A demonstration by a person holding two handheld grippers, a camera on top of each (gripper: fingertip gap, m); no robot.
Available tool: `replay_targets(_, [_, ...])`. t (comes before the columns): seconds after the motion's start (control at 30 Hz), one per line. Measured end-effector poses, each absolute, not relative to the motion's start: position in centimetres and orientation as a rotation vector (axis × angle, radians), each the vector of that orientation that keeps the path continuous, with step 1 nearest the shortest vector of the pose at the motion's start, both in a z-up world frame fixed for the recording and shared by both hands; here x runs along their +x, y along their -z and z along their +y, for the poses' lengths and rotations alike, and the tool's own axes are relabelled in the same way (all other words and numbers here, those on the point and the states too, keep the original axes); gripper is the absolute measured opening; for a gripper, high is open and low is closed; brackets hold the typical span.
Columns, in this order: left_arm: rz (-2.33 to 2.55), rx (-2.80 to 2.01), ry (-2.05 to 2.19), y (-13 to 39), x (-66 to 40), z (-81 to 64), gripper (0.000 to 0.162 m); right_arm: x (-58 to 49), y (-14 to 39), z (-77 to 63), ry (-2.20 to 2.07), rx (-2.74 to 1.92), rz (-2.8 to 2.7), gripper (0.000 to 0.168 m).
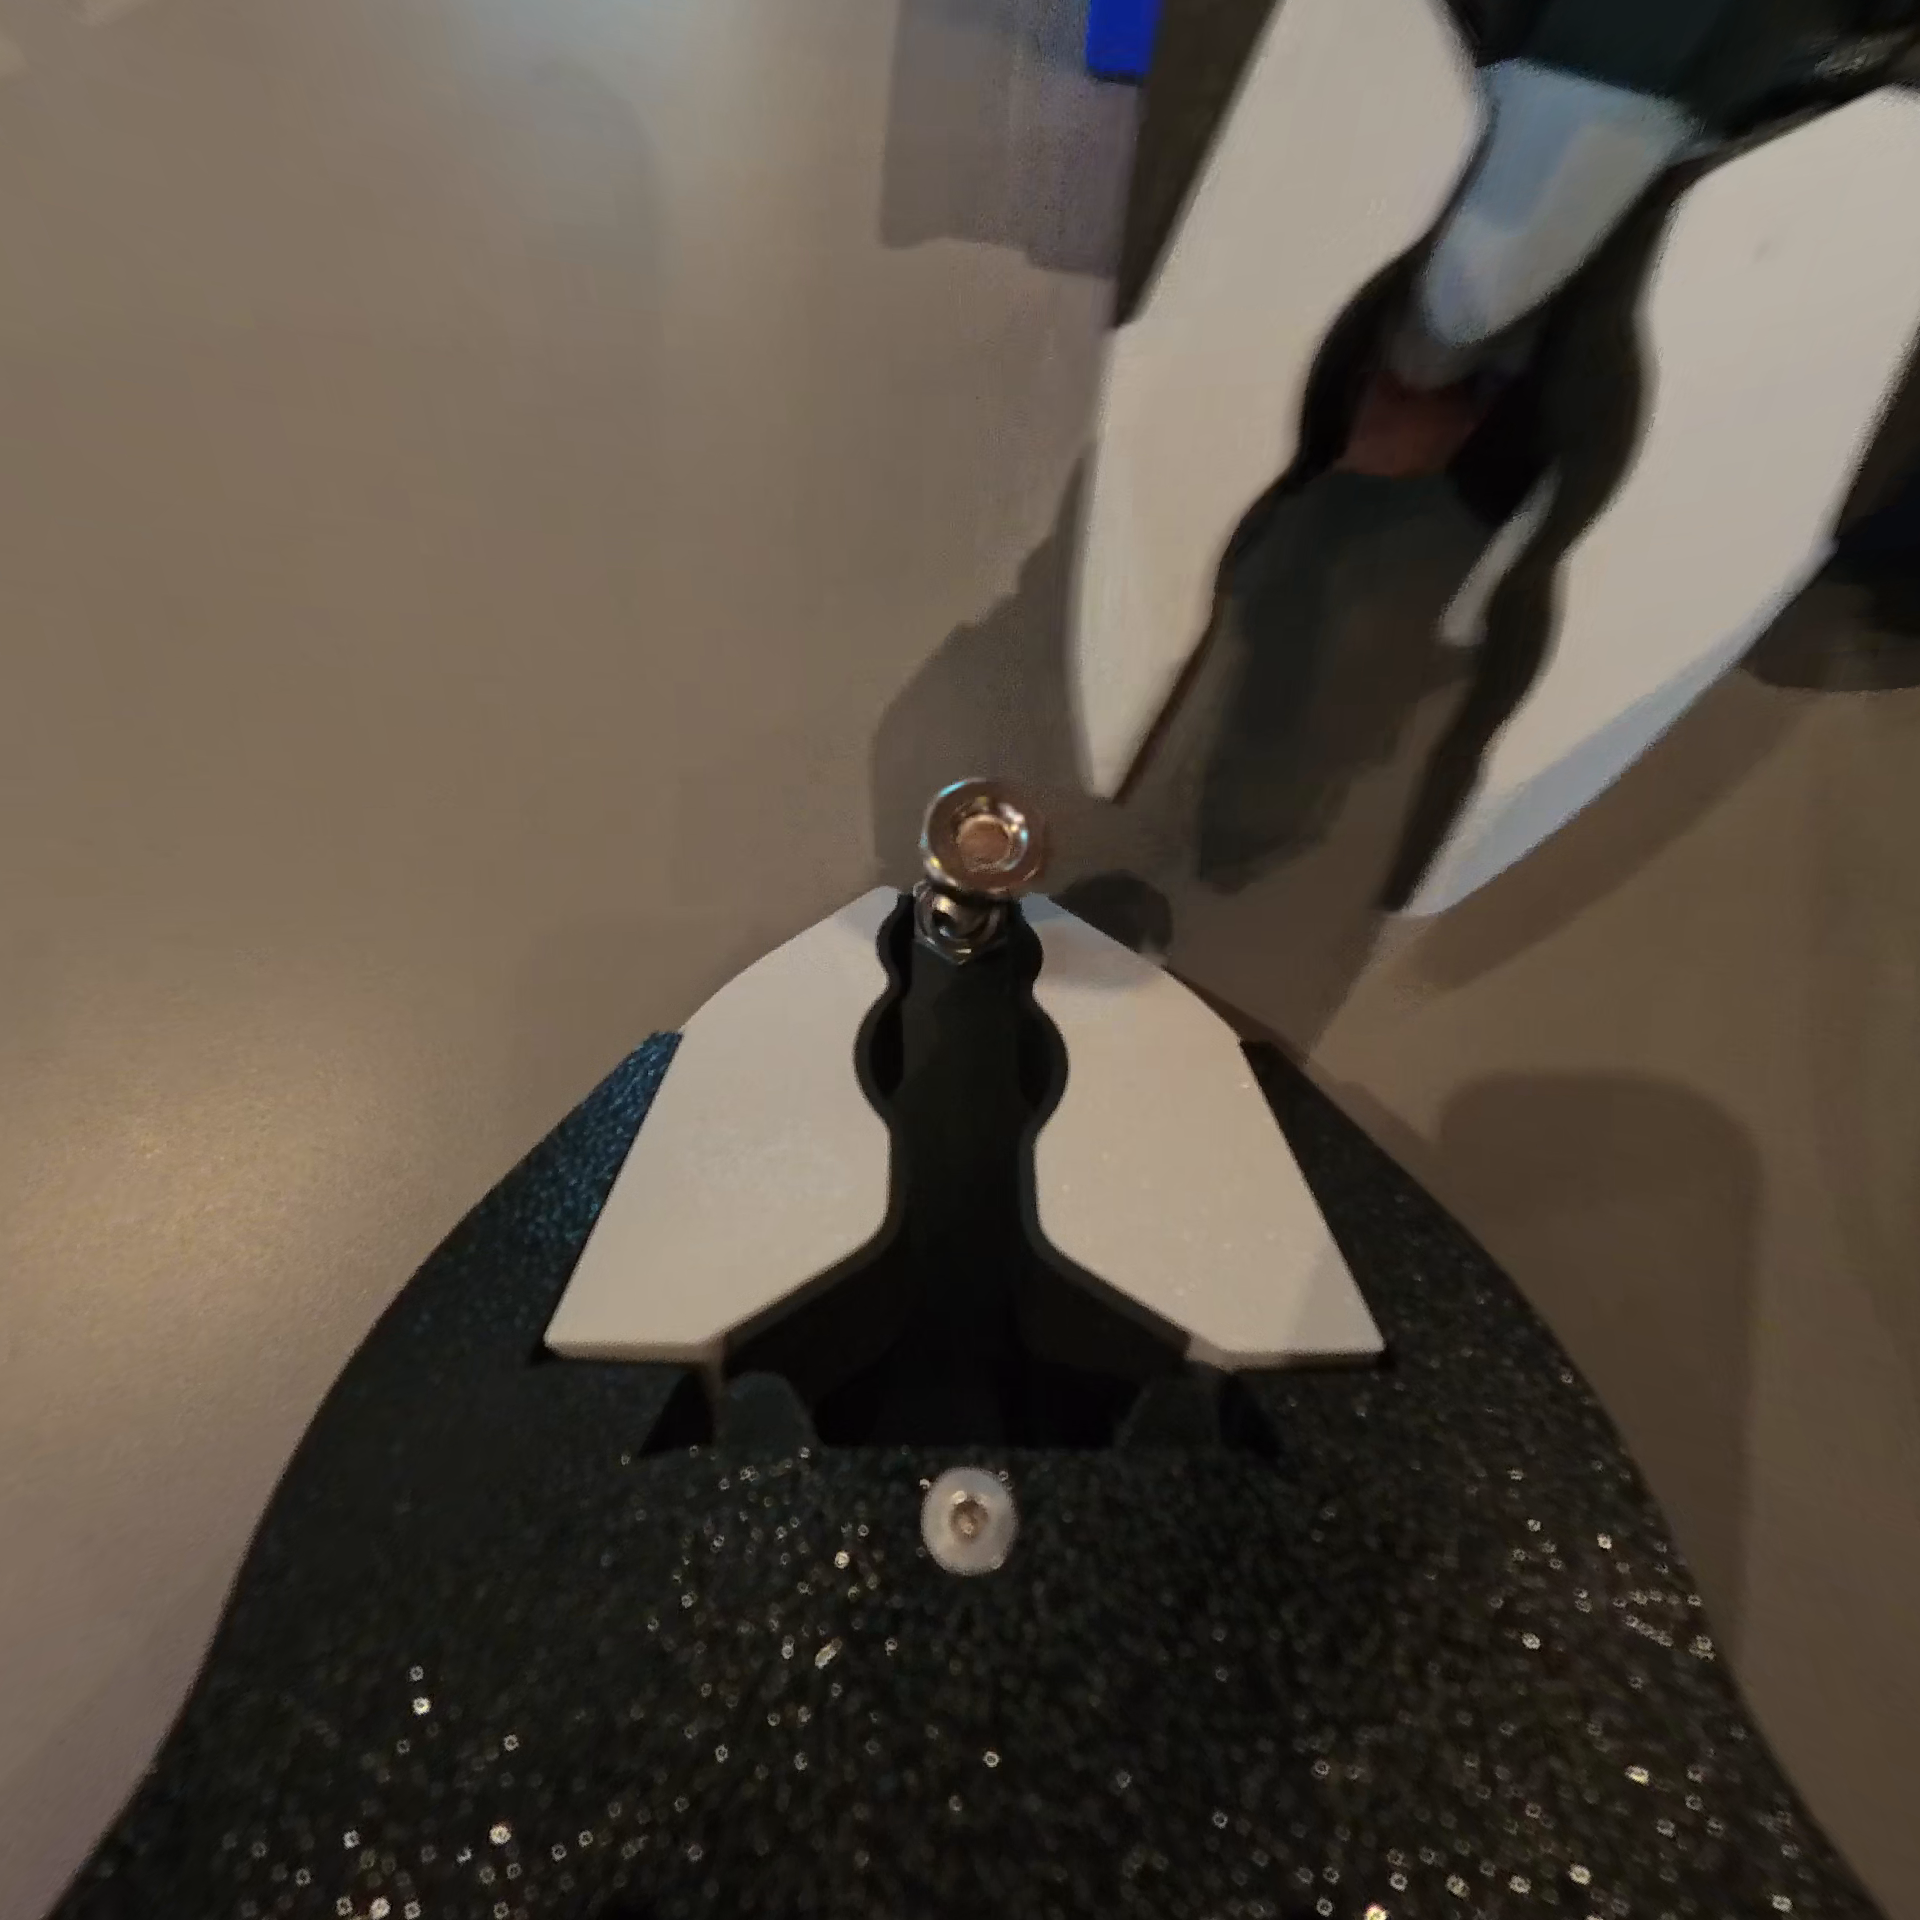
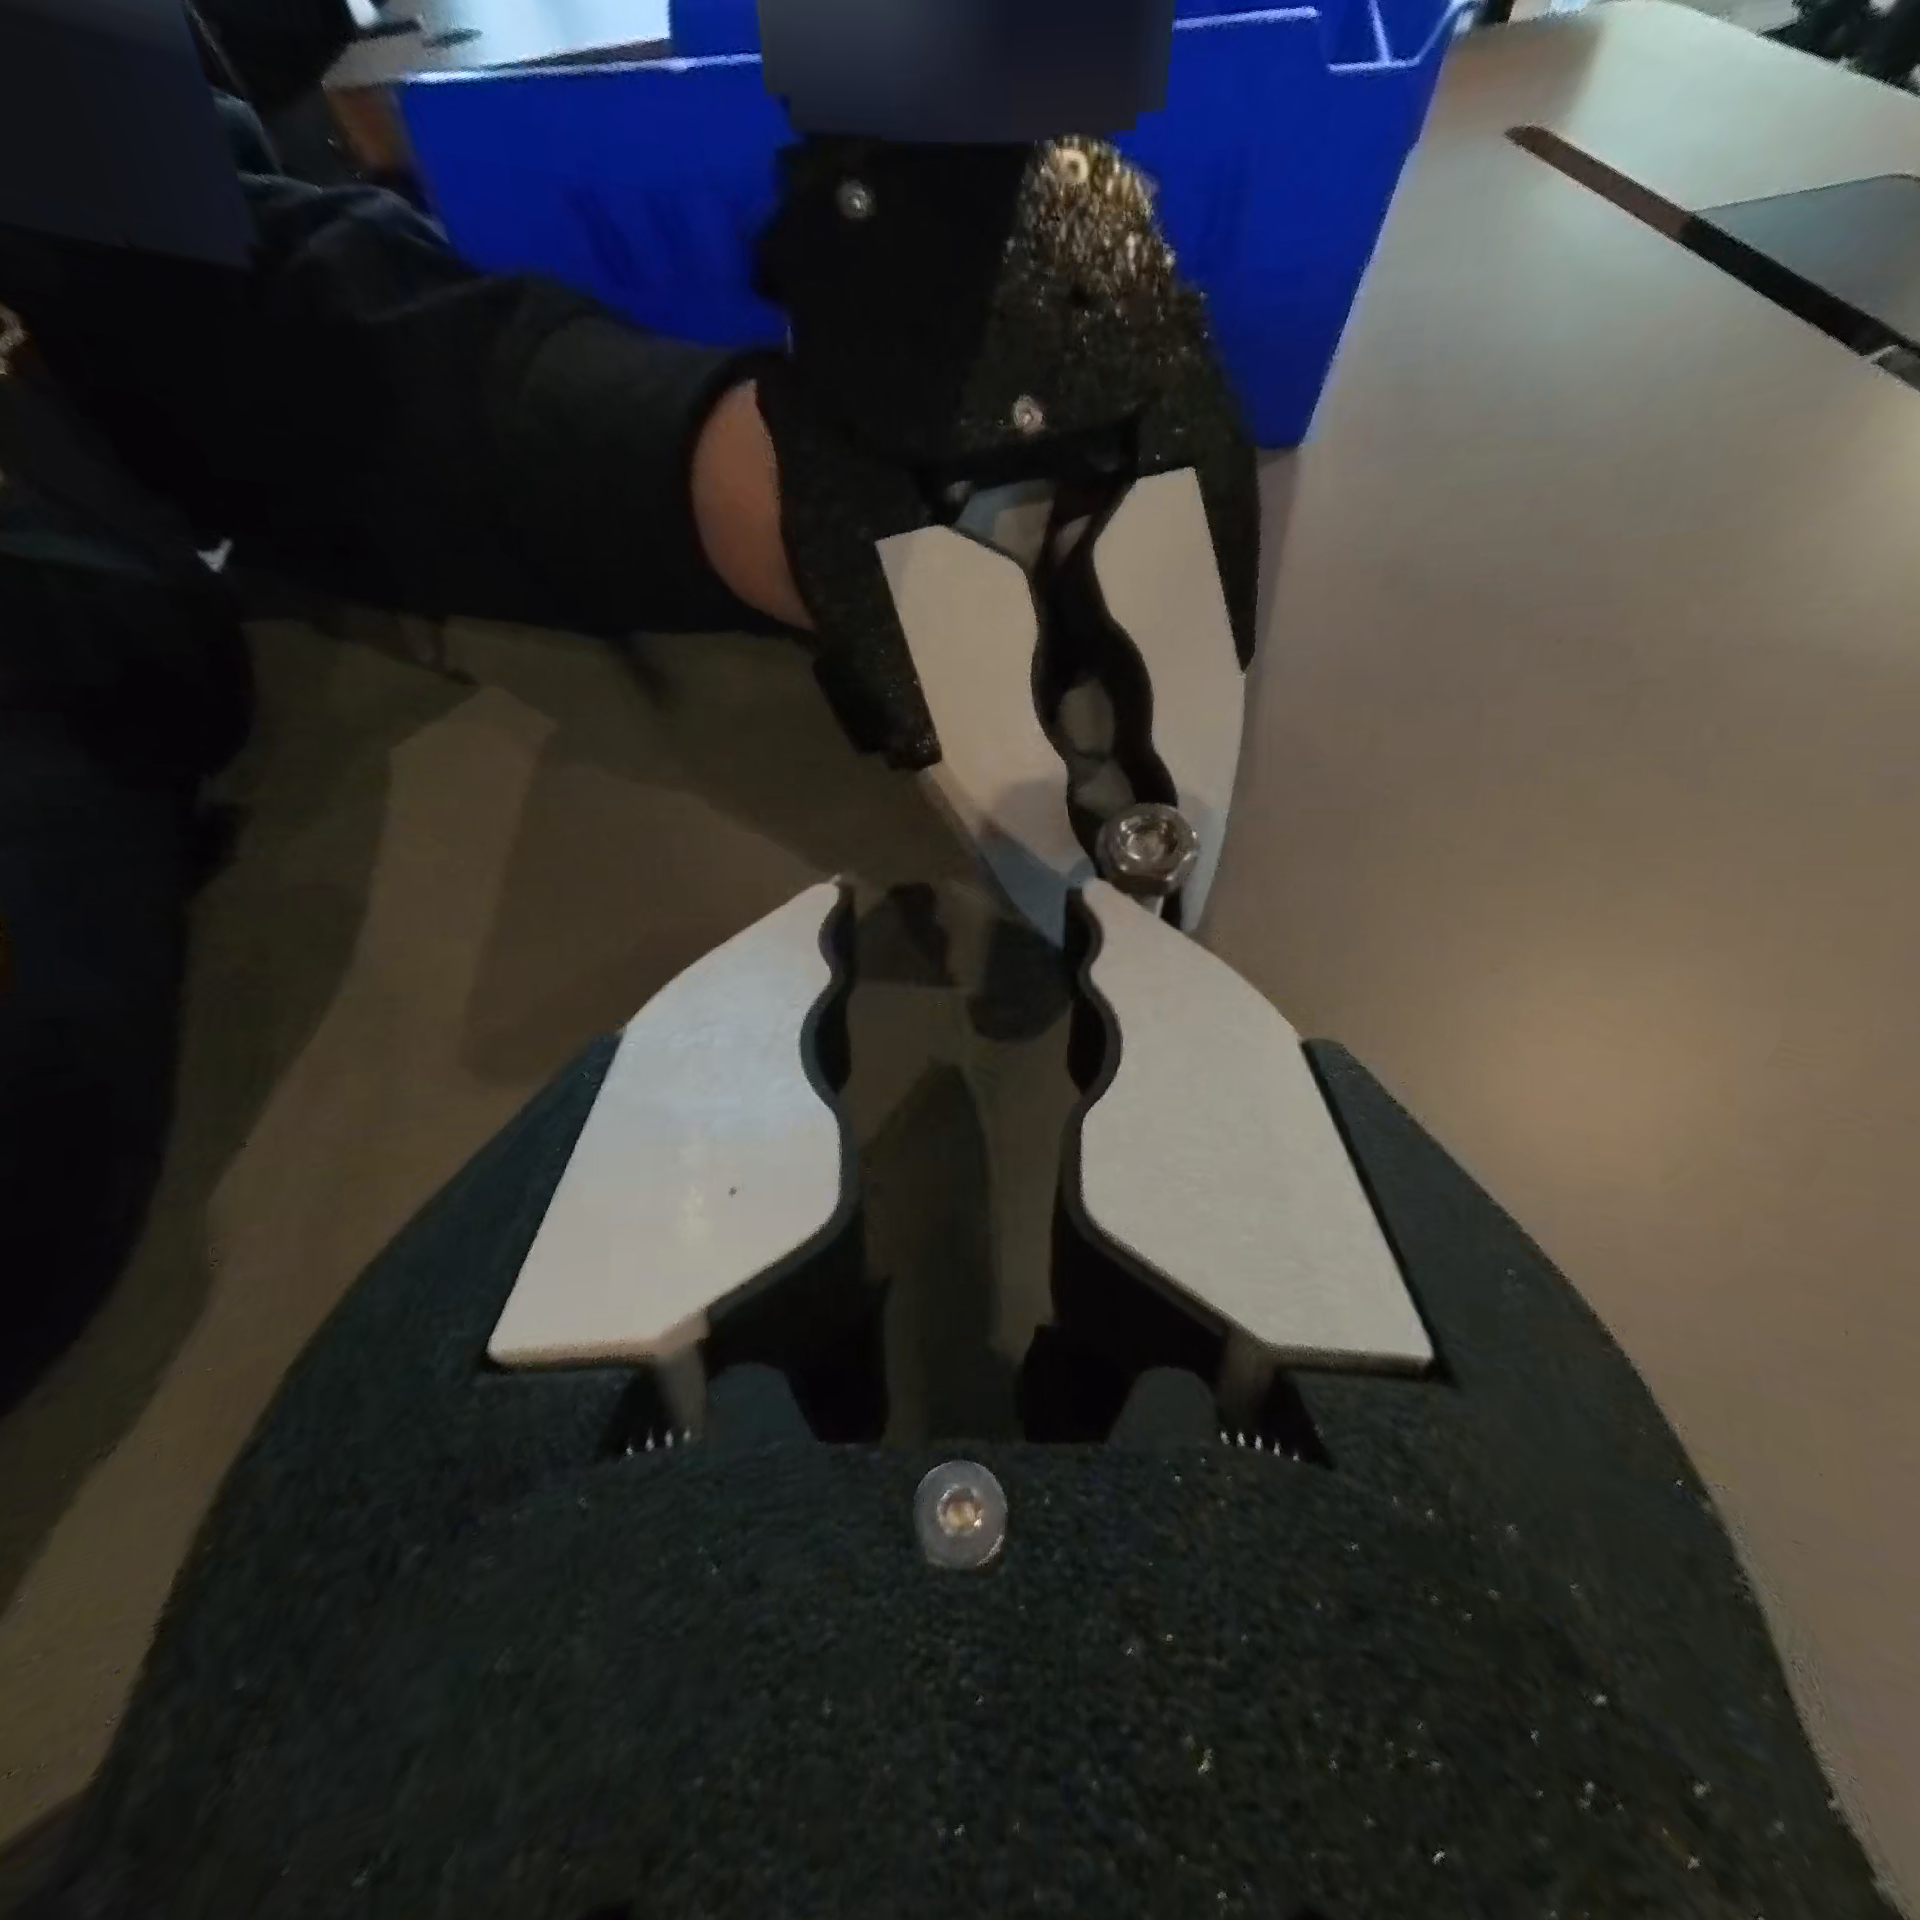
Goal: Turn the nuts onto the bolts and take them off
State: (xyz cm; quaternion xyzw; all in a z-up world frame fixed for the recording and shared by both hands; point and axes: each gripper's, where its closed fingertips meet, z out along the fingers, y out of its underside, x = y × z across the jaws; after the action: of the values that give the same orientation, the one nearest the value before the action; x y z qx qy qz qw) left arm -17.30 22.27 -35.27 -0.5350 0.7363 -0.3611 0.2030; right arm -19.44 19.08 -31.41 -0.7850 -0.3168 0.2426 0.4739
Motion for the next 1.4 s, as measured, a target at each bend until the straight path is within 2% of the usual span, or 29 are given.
replay_targets(0.23, [2.055,-1.491,1.006,35.3,-17.3,22.3,0.016,-18.4,31.0,21.5,-0.538,-1.918,-0.676,0.058])
replay_targets(0.5, [2.055,-1.492,1.007,35.3,-17.3,22.3,0.016,-19.5,31.2,21.5,-0.606,-1.915,-0.741,0.055])
replay_targets(0.6, [2.056,-1.493,1.008,35.3,-17.3,22.3,0.017,-19.4,31.2,20.7,-0.596,-1.920,-0.735,0.059])
replay_targets(0.63, [2.056,-1.493,1.009,35.3,-17.3,22.3,0.017,-19.3,31.2,20.1,-0.606,-1.921,-0.739,0.055])
replay_targets(0.67, [2.056,-1.493,1.009,35.3,-17.3,22.3,0.017,-19.4,31.3,19.3,-0.636,-1.925,-0.761,0.041])
replay_targets(0.7, [2.056,-1.493,1.009,35.3,-17.3,22.3,0.017,-19.4,31.4,18.8,-0.649,-1.930,-0.765,0.039])
replay_targets(0.93, [2.056,-1.487,1.004,35.3,-17.3,22.3,0.016,-18.7,31.0,21.1,-0.577,-1.922,-0.668,0.059])
replay_targets(1.4, [2.058,-1.484,1.002,35.3,-17.3,22.3,0.017,-19.7,31.6,21.3,-0.597,-1.951,-0.720,0.062])
